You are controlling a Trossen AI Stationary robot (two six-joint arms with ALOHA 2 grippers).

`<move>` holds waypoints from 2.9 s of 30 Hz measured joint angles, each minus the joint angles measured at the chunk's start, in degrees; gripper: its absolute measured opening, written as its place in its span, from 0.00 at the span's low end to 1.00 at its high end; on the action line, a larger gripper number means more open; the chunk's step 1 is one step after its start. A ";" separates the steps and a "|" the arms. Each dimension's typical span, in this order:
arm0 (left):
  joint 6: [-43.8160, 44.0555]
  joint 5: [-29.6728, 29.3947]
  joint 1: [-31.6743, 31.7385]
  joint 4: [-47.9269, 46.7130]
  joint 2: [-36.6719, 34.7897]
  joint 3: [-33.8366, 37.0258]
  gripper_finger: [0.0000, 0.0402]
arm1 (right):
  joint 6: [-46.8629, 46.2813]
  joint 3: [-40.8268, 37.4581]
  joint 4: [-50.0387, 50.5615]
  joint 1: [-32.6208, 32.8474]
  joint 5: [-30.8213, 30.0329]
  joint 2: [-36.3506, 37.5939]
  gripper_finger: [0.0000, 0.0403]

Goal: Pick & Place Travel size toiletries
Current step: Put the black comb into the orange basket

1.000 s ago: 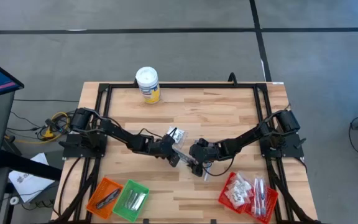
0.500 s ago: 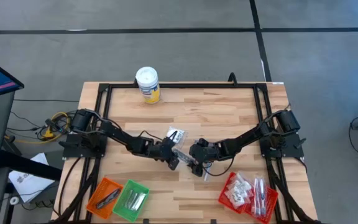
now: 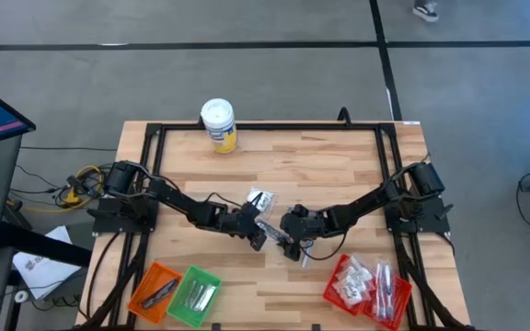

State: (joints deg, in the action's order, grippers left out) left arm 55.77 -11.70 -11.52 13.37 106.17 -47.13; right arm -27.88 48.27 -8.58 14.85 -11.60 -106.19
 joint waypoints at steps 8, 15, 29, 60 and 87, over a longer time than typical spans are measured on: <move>-0.16 0.01 0.26 -0.85 0.00 0.00 0.00 | 0.44 0.00 -0.02 -0.02 -0.02 0.00 0.83; -0.16 0.07 1.22 -0.71 0.47 0.00 0.00 | 0.44 0.00 -0.17 -0.02 0.00 0.00 0.83; -0.03 1.78 1.40 -0.48 0.61 0.03 0.00 | 0.46 0.00 -0.07 -0.02 0.02 0.00 0.83; -1.07 1.25 3.14 -0.72 0.22 -0.09 0.00 | 1.05 0.00 0.34 -0.37 0.24 0.02 0.83; 0.15 2.23 2.94 -0.13 1.68 -0.09 0.00 | 1.30 -0.02 -0.19 -0.52 2.46 0.02 0.76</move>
State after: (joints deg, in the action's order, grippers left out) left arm 55.92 -9.47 -8.58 13.23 107.85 -47.22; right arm -26.58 48.25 -8.77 14.33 -9.14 -106.17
